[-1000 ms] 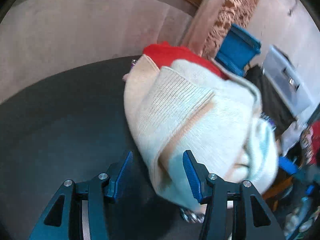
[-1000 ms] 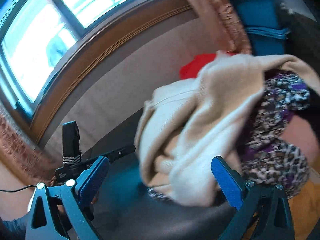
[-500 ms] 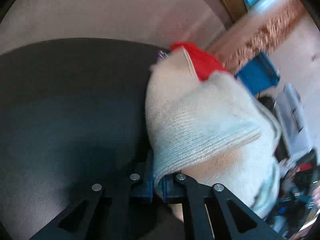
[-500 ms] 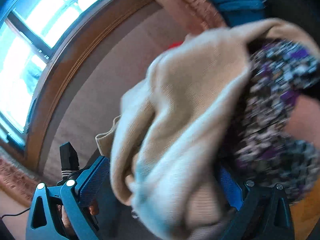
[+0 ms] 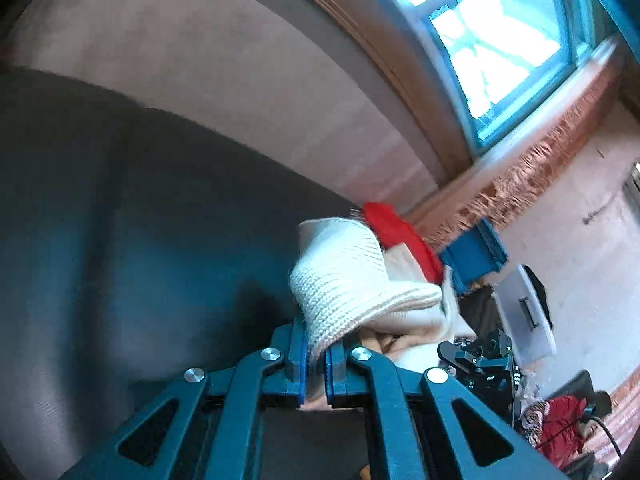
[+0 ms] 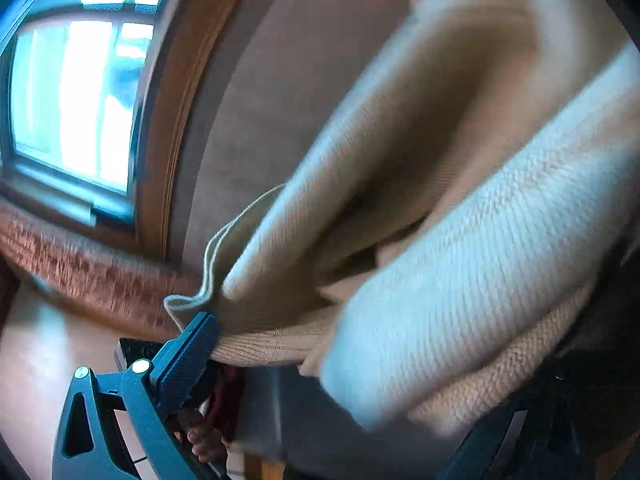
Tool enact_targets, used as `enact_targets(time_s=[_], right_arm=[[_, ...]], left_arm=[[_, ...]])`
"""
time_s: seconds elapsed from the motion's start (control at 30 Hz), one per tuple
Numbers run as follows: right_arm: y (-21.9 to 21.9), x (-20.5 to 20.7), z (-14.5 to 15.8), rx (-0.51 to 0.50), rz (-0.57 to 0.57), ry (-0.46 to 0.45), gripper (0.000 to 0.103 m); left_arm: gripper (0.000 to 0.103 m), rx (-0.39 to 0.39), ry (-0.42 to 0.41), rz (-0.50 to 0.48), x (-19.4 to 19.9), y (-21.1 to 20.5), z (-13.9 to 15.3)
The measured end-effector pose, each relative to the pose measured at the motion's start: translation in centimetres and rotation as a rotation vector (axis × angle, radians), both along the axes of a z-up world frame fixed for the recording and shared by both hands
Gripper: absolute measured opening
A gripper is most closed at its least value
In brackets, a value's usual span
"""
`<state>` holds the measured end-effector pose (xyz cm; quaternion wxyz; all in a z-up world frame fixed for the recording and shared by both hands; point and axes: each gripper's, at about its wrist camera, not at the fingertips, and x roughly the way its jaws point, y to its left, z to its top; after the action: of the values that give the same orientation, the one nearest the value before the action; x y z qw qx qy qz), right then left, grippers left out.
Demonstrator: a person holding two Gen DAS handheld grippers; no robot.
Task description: Fold clothes
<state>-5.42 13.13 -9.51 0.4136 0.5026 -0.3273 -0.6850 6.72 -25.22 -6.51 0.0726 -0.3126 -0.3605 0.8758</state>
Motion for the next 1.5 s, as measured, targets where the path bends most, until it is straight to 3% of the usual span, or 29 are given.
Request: enact_targets(time_s=[0.2, 0.33, 0.43, 0.53, 0.63, 0.73, 0.87, 0.97, 1.07, 1.1, 1.17, 1.2, 1.27, 1.4, 1.5], right_arm=[[-3.0, 3.7, -1.5, 0.038, 0.159, -0.048, 0.103], [-0.8, 3.7, -0.8, 0.063, 0.145, -0.058, 0.103], [1.6, 4.3, 0.0, 0.147, 0.132, -0.023, 0.103], [4.9, 4.3, 1.8, 0.250, 0.073, 0.057, 0.103], [8.3, 4.0, 4.3, 0.298, -0.048, 0.156, 0.103], [11.5, 1.9, 6.9, 0.400, -0.265, 0.251, 0.103], [13.5, -2.5, 8.7, 0.574, -0.420, 0.370, 0.103], [15.2, -6.5, 7.8, 0.661, -0.468, 0.378, 0.103], [15.0, -9.9, 5.8, 0.653, -0.422, 0.310, 0.103], [14.8, -10.7, 5.1, 0.664, -0.405, 0.289, 0.098], [14.3, -10.7, 3.6, 0.723, -0.369, 0.260, 0.067], [14.2, -10.1, 3.5, 0.710, -0.359, 0.264, 0.039], [14.4, -8.1, 3.5, 0.688, -0.341, 0.268, 0.014], [14.6, -1.8, 4.7, 0.661, -0.278, 0.316, 0.014], [13.9, 2.7, 3.3, 0.626, -0.146, 0.231, 0.014]], left_arm=[[0.006, -0.103, -0.183, 0.168, 8.2, -6.1, -1.6], [0.010, -0.123, -0.152, 0.266, 11.0, -8.4, -0.5], [0.016, -0.176, -0.107, 0.226, 9.6, -7.5, 0.9], [0.020, -0.256, -0.094, 0.097, 6.1, -3.4, 0.9], [0.022, -0.335, -0.082, -0.033, 2.6, 0.7, 1.0], [0.023, -0.413, -0.070, -0.160, -0.9, 4.8, 1.0], [0.023, -0.437, -0.113, -0.212, -3.9, 7.0, -0.6], [0.023, -0.430, -0.145, -0.224, -4.9, 7.3, -1.7], [0.025, -0.424, -0.182, -0.223, -4.3, 6.3, -2.7], [0.025, -0.419, -0.199, -0.219, -4.4, 6.2, -3.3], [0.026, -0.403, -0.225, -0.209, -4.6, 6.0, -4.5], [0.027, -0.393, -0.234, -0.204, -4.7, 5.8, -4.9], [0.027, -0.373, -0.238, -0.194, -4.8, 5.5, -5.4], [0.028, -0.359, -0.237, -0.183, -5.1, 5.3, -5.7], [0.028, -0.370, -0.239, -0.182, -5.6, 5.5, -5.6]])
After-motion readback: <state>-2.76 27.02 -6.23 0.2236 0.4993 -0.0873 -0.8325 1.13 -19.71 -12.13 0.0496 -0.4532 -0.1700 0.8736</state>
